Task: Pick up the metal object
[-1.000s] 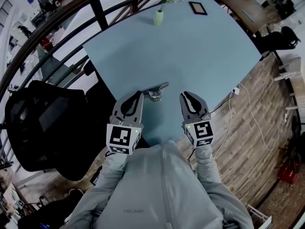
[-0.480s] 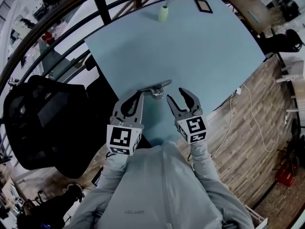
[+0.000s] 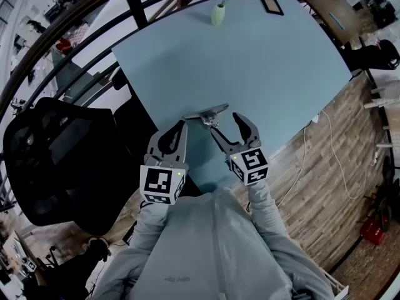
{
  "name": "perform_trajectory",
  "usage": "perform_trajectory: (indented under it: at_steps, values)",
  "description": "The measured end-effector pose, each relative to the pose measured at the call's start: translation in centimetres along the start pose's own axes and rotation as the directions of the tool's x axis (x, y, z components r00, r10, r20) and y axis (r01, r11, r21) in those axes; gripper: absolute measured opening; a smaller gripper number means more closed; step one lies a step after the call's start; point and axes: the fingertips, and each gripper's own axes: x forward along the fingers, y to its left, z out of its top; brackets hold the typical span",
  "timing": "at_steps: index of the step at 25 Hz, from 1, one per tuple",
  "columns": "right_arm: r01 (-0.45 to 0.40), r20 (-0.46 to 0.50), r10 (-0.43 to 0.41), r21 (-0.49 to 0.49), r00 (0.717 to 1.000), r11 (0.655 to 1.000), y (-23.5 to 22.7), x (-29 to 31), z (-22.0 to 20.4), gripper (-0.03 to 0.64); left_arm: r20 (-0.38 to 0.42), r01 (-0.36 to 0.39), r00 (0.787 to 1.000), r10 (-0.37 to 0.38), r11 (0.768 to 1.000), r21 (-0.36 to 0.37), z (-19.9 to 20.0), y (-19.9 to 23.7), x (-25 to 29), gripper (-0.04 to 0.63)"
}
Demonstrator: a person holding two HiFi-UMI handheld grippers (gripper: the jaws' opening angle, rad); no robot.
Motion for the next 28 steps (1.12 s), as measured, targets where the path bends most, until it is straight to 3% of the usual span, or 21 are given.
perform_trajectory:
  at_steps: [15, 28]
  values:
    - [0.046, -0.135, -0.038, 0.063, 0.99, 0.997, 0.3, 5.7, -5.7, 0.328, -0.048, 0.002, 0.999, -0.003, 1.0, -0.027, -2.2, 2.2, 0.9, 0.031]
    - [0.132, -0.31, -0.112, 0.047, 0.944, 0.99, -0.3, 8.9, -10.4, 0.328, -0.067, 0.04, 0.997, -0.044, 0.998, -0.051, -3.5, 2.6, 2.5, 0.031]
